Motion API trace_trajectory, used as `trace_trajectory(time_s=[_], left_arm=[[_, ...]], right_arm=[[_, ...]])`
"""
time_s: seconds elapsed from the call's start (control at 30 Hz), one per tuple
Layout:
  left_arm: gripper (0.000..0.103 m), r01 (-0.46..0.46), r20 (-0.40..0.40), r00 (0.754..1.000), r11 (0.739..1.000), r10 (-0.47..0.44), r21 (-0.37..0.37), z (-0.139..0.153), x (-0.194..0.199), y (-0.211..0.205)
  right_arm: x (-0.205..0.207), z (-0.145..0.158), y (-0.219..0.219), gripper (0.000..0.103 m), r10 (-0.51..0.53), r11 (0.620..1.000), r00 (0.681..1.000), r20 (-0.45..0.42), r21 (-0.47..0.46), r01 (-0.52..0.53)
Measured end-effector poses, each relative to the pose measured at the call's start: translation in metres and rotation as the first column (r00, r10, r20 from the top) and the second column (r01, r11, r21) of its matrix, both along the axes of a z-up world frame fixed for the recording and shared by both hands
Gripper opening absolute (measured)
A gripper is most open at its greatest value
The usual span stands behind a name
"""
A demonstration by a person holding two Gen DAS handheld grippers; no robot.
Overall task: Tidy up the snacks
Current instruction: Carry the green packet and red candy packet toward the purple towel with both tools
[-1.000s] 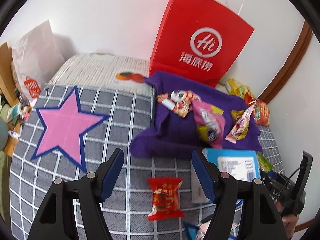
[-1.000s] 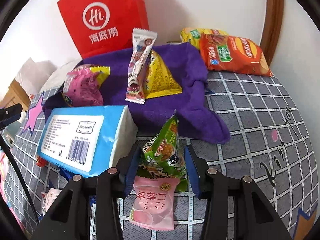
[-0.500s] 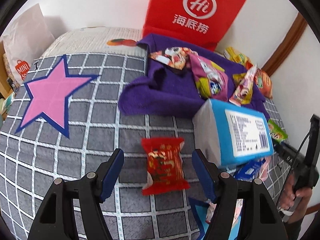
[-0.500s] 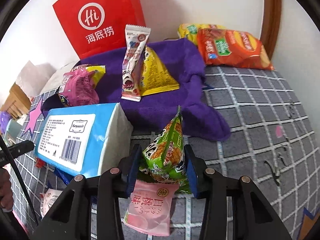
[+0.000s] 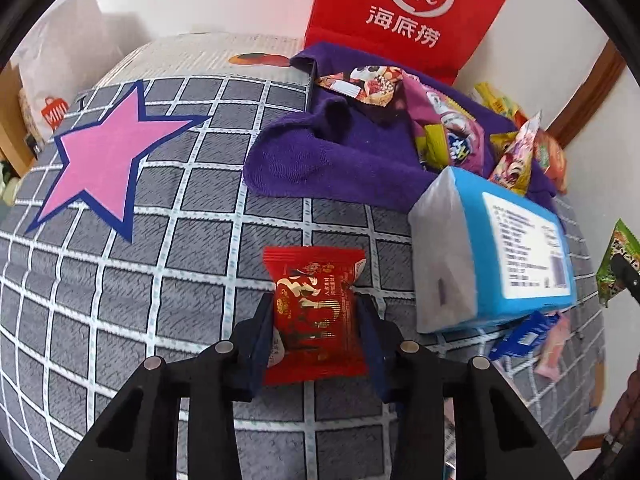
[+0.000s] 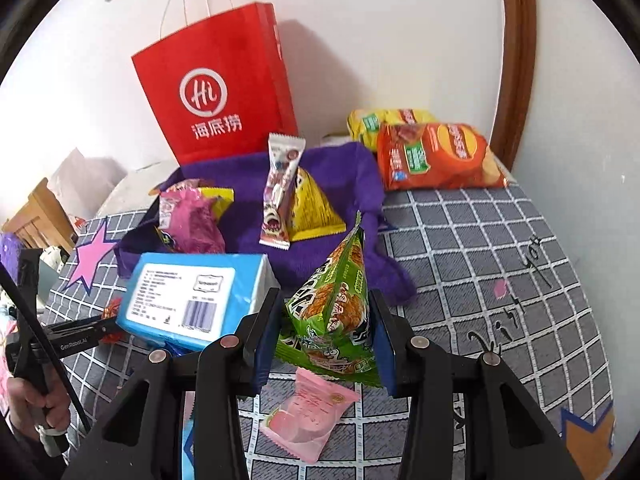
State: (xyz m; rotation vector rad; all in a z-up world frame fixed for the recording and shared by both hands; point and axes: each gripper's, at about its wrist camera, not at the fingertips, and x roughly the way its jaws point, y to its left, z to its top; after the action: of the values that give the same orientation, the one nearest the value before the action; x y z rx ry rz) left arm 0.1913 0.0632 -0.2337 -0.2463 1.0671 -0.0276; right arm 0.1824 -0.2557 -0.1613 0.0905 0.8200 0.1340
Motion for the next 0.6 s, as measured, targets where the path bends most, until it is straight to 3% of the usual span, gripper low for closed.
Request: trace_trajectory(time_s=[0.17,0.4,0.6], left_arm=[[0.038,-0.023,0.056,0.998,1.000,0.022,0.014,0.024,-0.018,0.003],[0.038,-0.033,0.115,0.993,0.997,0.041,-0.067,0.054,-0.036,0.004],[0.038,-0.001,0.168,0.986,0.998,0.012,-0.067,0.078,-0.048,-0.013]], right_arm=[[-0.009,0.013,0.005,0.042,0.014,1.000,1.000,0.024,-0.010,-0.014],[-0.019,0.026,0.017,0.042,0.036,0.999,0.999,0.041,-0.031,-0.035],[-0.029,0.036,0.021,0.042,0.042,0.999,0.998,0.056,-0.031,-0.041]])
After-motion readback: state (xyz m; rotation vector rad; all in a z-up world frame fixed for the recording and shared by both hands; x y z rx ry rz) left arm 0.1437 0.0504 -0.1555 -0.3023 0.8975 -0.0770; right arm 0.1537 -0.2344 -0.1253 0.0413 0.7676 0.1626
